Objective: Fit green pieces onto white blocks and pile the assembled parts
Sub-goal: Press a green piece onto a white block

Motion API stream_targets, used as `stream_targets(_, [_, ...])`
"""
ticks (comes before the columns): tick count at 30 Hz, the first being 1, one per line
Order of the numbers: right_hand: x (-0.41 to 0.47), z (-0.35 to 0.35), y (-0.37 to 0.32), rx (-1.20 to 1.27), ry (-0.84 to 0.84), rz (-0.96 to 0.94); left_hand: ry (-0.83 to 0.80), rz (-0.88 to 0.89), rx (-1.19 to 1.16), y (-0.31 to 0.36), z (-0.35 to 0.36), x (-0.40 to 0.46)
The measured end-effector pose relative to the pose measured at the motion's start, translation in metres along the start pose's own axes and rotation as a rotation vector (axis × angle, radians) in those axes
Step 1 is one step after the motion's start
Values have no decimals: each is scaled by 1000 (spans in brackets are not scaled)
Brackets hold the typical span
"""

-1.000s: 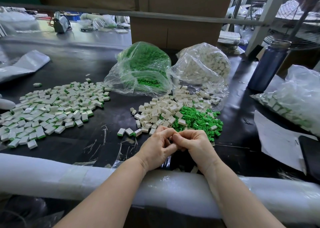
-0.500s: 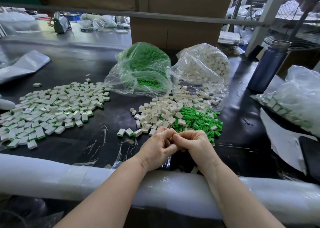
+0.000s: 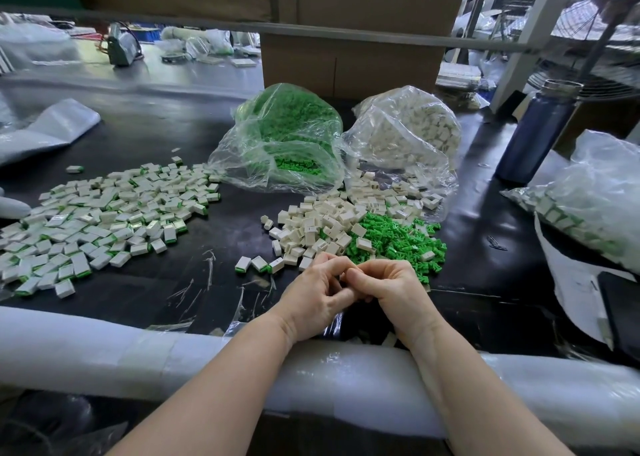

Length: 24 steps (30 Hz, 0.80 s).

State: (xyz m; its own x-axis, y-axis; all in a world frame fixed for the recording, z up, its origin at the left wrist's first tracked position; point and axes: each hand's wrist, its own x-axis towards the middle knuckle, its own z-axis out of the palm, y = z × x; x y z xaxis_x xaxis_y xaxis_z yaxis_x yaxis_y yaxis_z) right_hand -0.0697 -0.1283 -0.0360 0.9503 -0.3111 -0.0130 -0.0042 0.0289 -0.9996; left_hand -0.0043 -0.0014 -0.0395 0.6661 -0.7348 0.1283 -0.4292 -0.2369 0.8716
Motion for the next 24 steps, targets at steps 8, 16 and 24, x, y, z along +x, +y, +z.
stream_targets(8, [1, 0, 1, -1, 11, 9, 5, 3, -13, 0, 1, 1])
stream_targets(16, [0, 0, 1, -1, 11, 10, -3, -4, -10, 1, 1, 0])
stream_targets(24, [-1, 2, 0, -40, -2, -60, 56, 0, -98, 0, 1, 1])
